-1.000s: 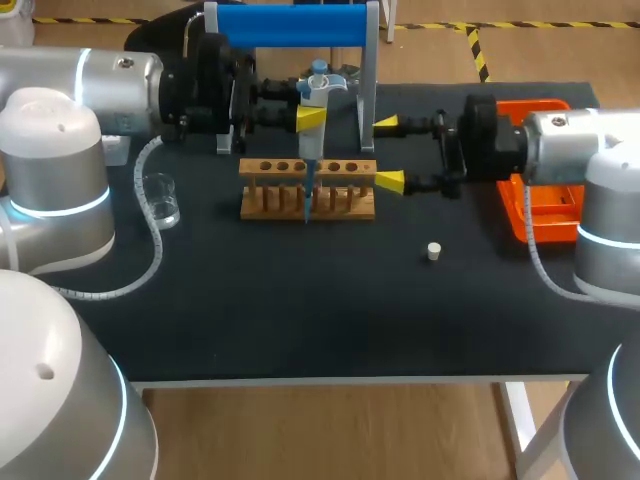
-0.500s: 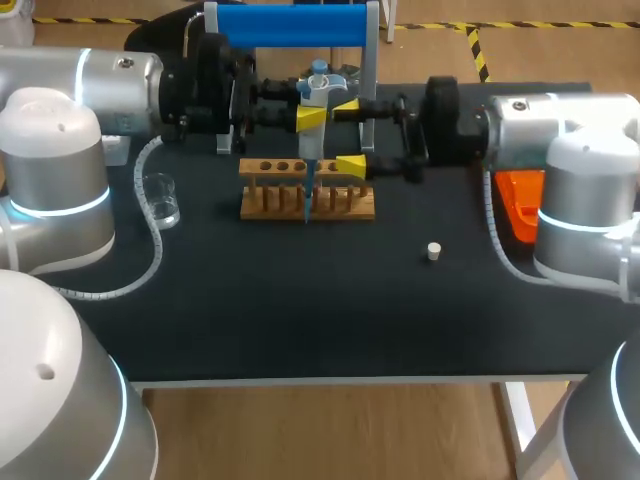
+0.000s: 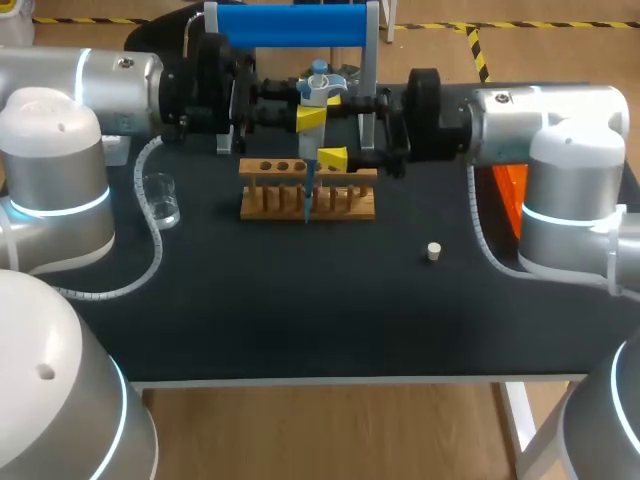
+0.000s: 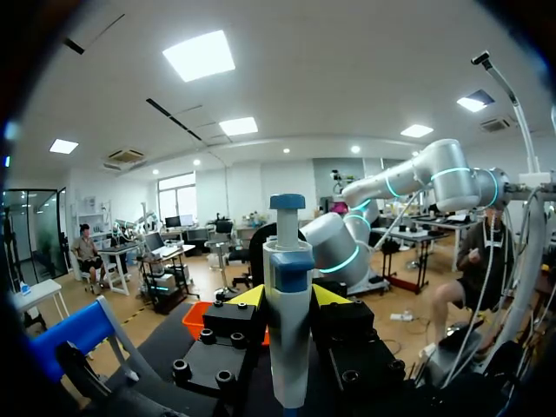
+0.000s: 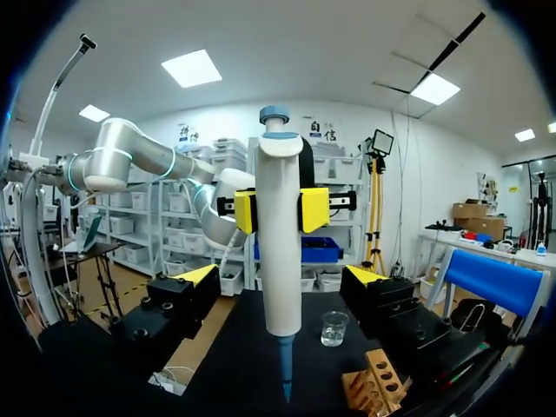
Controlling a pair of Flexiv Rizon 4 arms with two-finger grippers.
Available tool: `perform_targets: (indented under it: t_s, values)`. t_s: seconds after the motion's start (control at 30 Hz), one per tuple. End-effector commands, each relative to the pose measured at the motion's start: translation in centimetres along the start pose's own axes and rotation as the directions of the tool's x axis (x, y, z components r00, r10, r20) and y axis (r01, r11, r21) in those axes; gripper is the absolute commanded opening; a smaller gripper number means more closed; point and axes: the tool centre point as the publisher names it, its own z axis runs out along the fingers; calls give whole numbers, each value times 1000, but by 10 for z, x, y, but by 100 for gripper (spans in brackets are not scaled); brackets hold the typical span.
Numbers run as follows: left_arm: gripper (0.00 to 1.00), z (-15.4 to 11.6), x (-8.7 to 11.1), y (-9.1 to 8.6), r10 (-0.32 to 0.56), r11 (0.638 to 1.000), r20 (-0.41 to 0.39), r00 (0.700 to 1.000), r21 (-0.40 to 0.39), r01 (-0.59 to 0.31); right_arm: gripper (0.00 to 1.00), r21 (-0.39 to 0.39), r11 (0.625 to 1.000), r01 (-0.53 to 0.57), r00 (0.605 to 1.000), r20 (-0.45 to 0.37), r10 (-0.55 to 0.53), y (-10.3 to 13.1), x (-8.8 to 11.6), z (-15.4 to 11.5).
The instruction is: Invert the test tube, pick up the pipette, mount the tip to pipette, aspirate from beaker and dispense into the tube, eject the tip, return the pipette, and cap with the stopper.
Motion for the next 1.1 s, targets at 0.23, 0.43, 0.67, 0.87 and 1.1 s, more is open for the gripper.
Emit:
perform_targets:
  t_s: [0.23,0.43,0.67,0.87,1.1]
  values:
    - [0,1,-1,0,1,1000,0,1000,1,-1,78,0,1000,-4,1000,-8,4,1,-2,11]
    - [0,1,-1,0,1,1000,0,1000,1,-1,65,-2,1000,-10,1000,-12,10,1,-1,16]
    - [0,1,-1,0,1,1000,0,1000,1,-1,58,-7,1000,-5,1000,-19,5,3,0,20]
    - [0,1,-1,0,1,1000,0,1000,1,-1,50,-8,1000,-7,1000,-25,7,2,1,22]
    - [0,1,-1,0,1,1000,0,1000,1,-1,48,-20,1000,-7,1000,-29,6,3,1,22]
